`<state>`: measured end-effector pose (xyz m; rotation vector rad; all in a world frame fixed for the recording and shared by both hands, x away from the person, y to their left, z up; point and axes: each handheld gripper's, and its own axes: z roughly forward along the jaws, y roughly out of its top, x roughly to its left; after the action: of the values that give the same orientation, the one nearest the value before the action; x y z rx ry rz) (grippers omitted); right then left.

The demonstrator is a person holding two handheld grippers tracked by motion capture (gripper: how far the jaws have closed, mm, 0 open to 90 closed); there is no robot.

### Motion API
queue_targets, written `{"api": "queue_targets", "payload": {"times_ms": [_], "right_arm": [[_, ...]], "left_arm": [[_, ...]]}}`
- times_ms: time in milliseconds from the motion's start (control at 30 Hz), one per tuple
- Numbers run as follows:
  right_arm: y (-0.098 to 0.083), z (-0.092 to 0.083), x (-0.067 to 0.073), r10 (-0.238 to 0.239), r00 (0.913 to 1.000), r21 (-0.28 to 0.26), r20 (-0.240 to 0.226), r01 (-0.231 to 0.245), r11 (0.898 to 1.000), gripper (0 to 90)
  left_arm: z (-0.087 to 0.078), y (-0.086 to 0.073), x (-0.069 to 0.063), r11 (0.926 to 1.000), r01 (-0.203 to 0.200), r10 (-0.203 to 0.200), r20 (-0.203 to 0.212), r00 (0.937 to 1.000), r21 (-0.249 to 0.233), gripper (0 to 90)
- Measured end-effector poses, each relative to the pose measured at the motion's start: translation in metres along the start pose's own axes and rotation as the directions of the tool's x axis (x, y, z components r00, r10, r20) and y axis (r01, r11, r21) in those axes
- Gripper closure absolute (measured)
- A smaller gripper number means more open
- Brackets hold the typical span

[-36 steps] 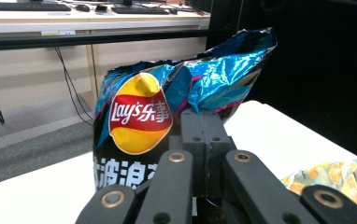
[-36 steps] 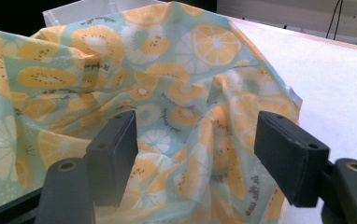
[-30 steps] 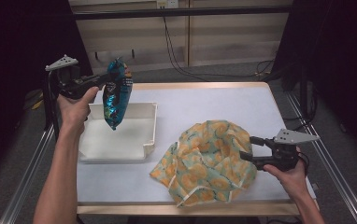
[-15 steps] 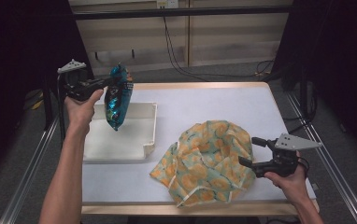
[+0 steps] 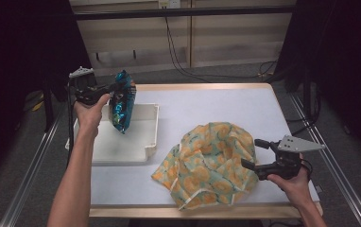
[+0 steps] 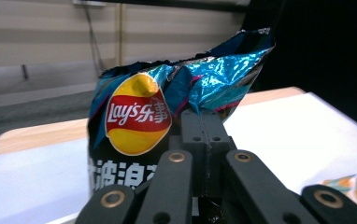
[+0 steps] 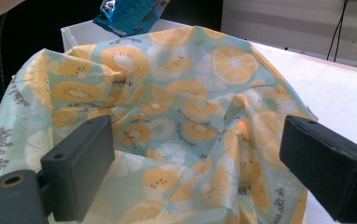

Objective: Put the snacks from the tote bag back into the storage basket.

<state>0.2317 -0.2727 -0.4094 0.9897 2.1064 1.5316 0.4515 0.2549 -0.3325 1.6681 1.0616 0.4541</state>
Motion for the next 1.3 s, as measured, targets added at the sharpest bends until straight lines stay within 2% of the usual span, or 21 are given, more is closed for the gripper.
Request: {"api": "queue_targets", "payload": {"times_ms": [100, 167, 300, 433, 500, 667, 867, 900, 967, 1000, 1300], "right_arm": [[0.0, 0.0, 0.0, 0.004, 1.0, -0.001, 0.002, -0.004, 1.0, 9.8], [0.0, -0.001, -0.001, 0.004, 1.0, -0.008, 0.007, -0.004, 1.0, 11.1], [0.001, -0.003, -0.002, 0.006, 0.9999, -0.016, 0.013, -0.006, 1.0, 11.1], [0.001, -0.004, -0.003, 0.005, 0.9999, -0.02, 0.016, -0.005, 1.0, 11.1], [0.001, -0.004, -0.004, 0.008, 0.9997, -0.021, 0.023, -0.007, 1.0, 11.9], [0.001, -0.004, -0.005, 0.012, 0.9996, -0.028, 0.024, -0.011, 1.0, 11.9], [0.001, -0.006, -0.007, 0.016, 0.9991, -0.034, 0.04, -0.015, 0.999, 11.9], [0.001, -0.007, -0.007, 0.017, 0.9991, -0.034, 0.039, -0.016, 0.999, 11.9], [0.001, -0.006, -0.007, 0.015, 0.9993, -0.034, 0.033, -0.014, 0.999, 11.9], [0.001, -0.006, -0.007, 0.016, 0.9994, -0.032, 0.03, -0.015, 0.999, 11.9], [-0.001, 0.0, -0.005, 0.017, 0.9999, -0.011, -0.001, -0.017, 1.0, 11.8]], "left_arm": [[0.006, -0.003, -0.005, 0.9998, 0.013, -0.013, 0.012, 0.9998, -0.017, 90.0], [0.012, -0.005, -0.008, 0.9999, -0.001, 0.001, 0.031, 0.9995, -0.016, 90.0], [0.02, -0.008, -0.013, 0.9996, 0.015, -0.014, 0.034, 0.9993, -0.024, 90.0], [0.029, -0.012, -0.019, 1.0, 0.0, 0.001, 0.065, 0.9979, -0.007, 89.3], [0.031, -0.013, -0.021, 1.0, -0.008, 0.008, 0.063, 0.998, 0.0, 88.8], [0.036, -0.015, -0.021, 0.9999, 0.012, -0.012, 0.075, 0.9971, -0.001, 87.6], [0.048, -0.02, -0.028, 0.9999, 0.0, -0.001, 0.098, 0.9952, 0.012, 87.6], [0.049, -0.021, -0.03, 0.9999, -0.009, 0.008, 0.085, 0.9963, 0.011, 87.7], [0.053, -0.022, -0.032, 1.0, -0.001, 0.0, 0.11, 0.994, 0.003, 87.6], [0.054, -0.023, -0.034, 0.9999, -0.015, 0.014, 0.12, 0.9927, 0.008, 87.2], [0.058, -0.026, -0.042, 0.9985, -0.049, 0.045, 0.147, 0.9881, 0.025, 86.7]]}}
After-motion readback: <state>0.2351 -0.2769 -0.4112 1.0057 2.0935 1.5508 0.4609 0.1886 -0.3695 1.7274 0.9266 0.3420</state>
